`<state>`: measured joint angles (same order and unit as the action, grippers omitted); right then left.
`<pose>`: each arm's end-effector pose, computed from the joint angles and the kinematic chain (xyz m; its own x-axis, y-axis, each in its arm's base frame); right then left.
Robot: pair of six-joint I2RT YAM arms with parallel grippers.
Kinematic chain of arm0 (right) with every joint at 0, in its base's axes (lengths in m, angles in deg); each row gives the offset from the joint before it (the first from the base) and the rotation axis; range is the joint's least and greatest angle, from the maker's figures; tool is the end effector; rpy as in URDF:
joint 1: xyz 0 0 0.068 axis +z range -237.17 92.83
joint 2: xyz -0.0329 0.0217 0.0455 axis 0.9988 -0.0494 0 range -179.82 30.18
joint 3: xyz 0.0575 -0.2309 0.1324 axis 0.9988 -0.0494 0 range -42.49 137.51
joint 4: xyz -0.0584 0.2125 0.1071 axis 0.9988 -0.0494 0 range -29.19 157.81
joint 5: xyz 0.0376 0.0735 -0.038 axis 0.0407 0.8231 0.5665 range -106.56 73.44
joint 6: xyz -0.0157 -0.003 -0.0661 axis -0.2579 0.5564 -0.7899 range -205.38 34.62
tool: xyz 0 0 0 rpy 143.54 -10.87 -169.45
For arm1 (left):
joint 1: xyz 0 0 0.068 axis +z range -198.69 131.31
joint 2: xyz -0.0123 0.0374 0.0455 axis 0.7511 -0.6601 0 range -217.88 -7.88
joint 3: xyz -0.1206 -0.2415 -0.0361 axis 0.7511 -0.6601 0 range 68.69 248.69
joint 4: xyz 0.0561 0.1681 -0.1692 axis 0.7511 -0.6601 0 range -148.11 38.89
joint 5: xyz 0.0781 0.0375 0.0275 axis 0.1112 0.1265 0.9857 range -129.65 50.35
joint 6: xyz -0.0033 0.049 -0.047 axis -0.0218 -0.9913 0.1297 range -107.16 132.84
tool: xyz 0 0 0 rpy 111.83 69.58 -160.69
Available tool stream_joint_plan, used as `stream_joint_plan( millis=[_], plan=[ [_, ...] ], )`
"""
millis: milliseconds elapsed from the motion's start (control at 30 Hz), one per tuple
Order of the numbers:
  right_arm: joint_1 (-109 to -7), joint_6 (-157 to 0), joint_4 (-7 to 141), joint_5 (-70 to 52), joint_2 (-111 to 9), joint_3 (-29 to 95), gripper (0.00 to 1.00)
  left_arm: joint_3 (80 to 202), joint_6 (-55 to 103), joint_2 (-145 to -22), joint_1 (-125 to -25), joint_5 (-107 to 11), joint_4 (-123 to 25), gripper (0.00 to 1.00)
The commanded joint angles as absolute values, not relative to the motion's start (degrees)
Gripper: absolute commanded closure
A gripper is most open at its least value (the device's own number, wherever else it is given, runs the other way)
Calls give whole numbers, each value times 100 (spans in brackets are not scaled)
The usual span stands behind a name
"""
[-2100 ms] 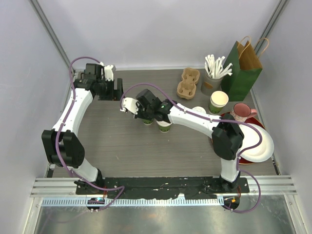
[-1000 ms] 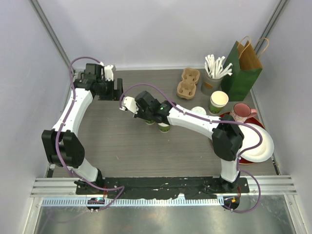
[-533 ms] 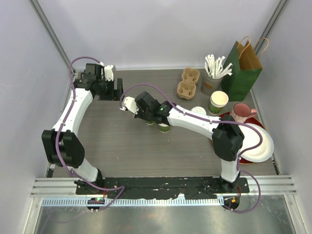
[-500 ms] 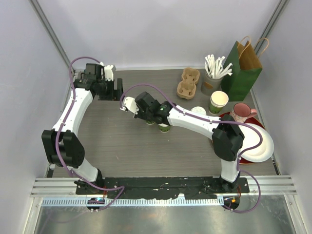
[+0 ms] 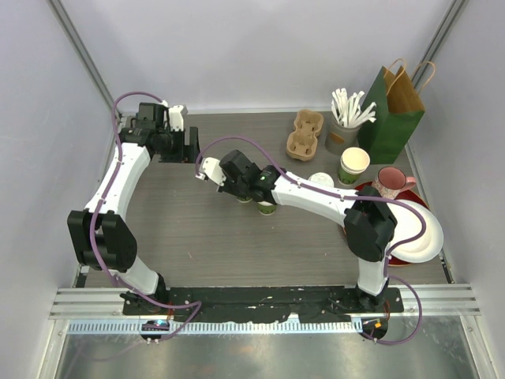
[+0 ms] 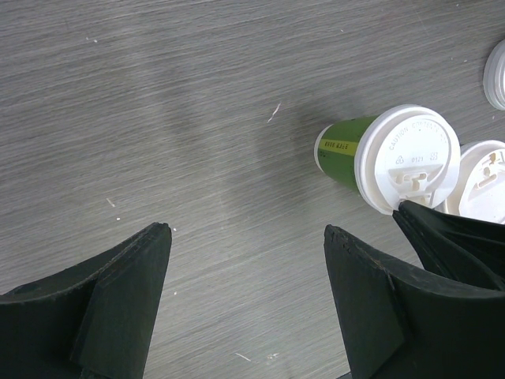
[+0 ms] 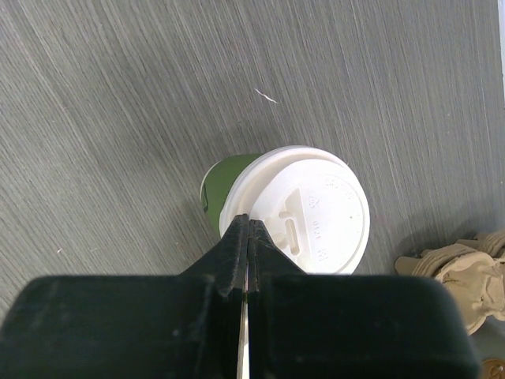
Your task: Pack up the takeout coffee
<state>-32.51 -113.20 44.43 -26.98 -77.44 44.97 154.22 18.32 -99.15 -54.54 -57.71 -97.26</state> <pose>0.2547 0.3421 0.2546 -0.0134 -0.8123 -0.5831 -0.8285 0.3355 -0.4484 0.3323 -0.0511 0.3149 -0.8066 -0.0085 -0.5911 0.2114 0.9296 -0.3019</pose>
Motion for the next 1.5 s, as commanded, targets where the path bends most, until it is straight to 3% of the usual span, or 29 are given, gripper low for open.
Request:
stream_joint_plan(
  millis=[0,67,200,433,667,967,1033,1067,1100,1133,1167,1200,1467],
  plan=[
    [-3206,-11158,4548,-2684,-7477,4505,99,15535,1768,-9753,-5423,-5916,-9707,17],
    [-3206,-11149,4548,-2685,-7450,4514,94,15535,1767,-9753,-5423,-5907,-9716,18],
    [-3206,-11122,4539,-2614,-7389,4532,73,15535,1776,-9744,-5414,-5933,-9716,18],
    [-3206,-11105,4513,-2570,-7362,4619,69,15535,1759,-9753,-5423,-5925,-9708,18],
    [-3206,-11078,4504,-2492,-7257,4777,50,15535,1750,-9735,-5423,-5942,-9725,18],
    [-3250,-10815,4627,-2017,-6950,4953,41,15535,1750,-9709,-5423,-6144,-9734,18],
    [-3311,-10553,4706,-1815,-6879,4945,45,15517,1750,-9700,-5423,-6267,-9734,23],
    [-3355,-10403,4759,-1745,-6783,4927,65,15517,1759,-9718,-5431,-6328,-9725,28],
    [-3538,-10236,4933,-1727,-6747,4884,78,15517,1767,-9727,-5431,-6407,-9725,49],
    [-3653,-10061,5039,-1422,-6704,4761,99,15517,1776,-9735,-5466,-6530,-9699,63],
    [-3820,-9528,5162,-1262,-6677,4673,99,15517,1802,-9762,-5493,-6566,-9664,77],
    [-4126,-9270,5424,-1087,-6659,4576,99,15500,1846,-9779,-5597,-6575,-9629,99],
    [-4674,-8310,5980,-821,-6765,4004,99,15429,1855,-10052,-6327,-6655,-9172,100]
  ],
)
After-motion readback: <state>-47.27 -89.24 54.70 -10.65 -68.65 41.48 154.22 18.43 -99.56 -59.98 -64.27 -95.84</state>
